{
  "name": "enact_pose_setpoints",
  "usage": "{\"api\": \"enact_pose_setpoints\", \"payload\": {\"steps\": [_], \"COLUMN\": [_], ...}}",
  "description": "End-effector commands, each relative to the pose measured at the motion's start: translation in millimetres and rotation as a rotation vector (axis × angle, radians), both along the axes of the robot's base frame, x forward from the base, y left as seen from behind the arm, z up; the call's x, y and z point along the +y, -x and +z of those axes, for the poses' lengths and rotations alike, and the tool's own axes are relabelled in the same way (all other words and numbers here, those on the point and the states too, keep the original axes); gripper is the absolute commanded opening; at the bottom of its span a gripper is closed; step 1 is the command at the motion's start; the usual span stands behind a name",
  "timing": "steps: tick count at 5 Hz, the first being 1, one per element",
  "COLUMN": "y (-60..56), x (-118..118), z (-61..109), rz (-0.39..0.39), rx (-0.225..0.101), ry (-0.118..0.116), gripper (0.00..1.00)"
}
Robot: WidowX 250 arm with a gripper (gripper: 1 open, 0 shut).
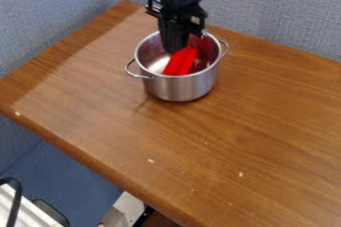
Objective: Move the red object from the metal pot to the table
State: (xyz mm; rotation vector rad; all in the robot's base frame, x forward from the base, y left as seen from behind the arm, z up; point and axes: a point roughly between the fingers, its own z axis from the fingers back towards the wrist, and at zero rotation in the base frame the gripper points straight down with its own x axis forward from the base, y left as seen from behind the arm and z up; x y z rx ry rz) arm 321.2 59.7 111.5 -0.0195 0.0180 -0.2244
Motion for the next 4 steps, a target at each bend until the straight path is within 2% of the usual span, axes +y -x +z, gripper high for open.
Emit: {"api": "enact_pose_setpoints", "payload": {"steps": [1, 2, 3, 4], "y": [-1.3, -1.7, -0.5, 1.4], "x": [6.2, 9.2, 9.1, 6.1], "z": [42.1, 44.4, 40.6, 39.0], "rz": [0.031, 0.034, 0.035, 0.02], "rx": [-0.108, -0.106, -0.092, -0.103], "ry": [-0.001, -0.026, -0.045, -0.059], "gripper": [0.0, 1.0, 1.0, 1.0]}}
